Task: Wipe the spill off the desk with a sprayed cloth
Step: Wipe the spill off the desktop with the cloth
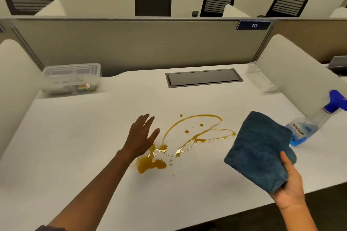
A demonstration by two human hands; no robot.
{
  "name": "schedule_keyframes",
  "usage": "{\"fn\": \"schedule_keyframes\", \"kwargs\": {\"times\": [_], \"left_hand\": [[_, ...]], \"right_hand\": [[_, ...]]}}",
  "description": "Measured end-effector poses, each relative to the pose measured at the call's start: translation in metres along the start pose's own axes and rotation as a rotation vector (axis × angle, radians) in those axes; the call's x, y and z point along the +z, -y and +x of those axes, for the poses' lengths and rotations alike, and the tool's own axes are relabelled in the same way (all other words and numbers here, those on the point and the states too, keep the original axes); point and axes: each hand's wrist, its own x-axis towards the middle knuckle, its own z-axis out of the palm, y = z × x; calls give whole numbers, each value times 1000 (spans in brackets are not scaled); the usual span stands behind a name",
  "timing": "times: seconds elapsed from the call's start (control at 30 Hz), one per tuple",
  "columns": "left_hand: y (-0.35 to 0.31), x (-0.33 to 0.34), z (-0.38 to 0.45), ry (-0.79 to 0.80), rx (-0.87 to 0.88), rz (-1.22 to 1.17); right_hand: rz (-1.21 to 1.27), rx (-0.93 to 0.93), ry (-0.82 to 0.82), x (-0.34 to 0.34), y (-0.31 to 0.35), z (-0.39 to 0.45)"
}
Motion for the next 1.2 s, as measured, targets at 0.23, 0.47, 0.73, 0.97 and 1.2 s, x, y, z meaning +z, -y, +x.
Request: {"fn": "schedule_keyframes", "kwargs": {"times": [0.23, 0.47, 0.73, 0.97, 1.2], "left_hand": [[80, 2, 38, 55, -39, 179], [143, 9, 72, 55, -13, 322], [184, 20, 79, 96, 91, 447], [186, 27, 74, 37, 40, 380], [192, 28, 74, 40, 31, 396]], "right_hand": [[-59, -136, -165, -5, -1, 13], [-345, -256, -198, -4, 19, 51], [-1466, -524, -197, -4, 3, 136], [-2077, -425, -123, -42, -40, 225], [-2134, -552, -227, -15, -64, 256]]}}
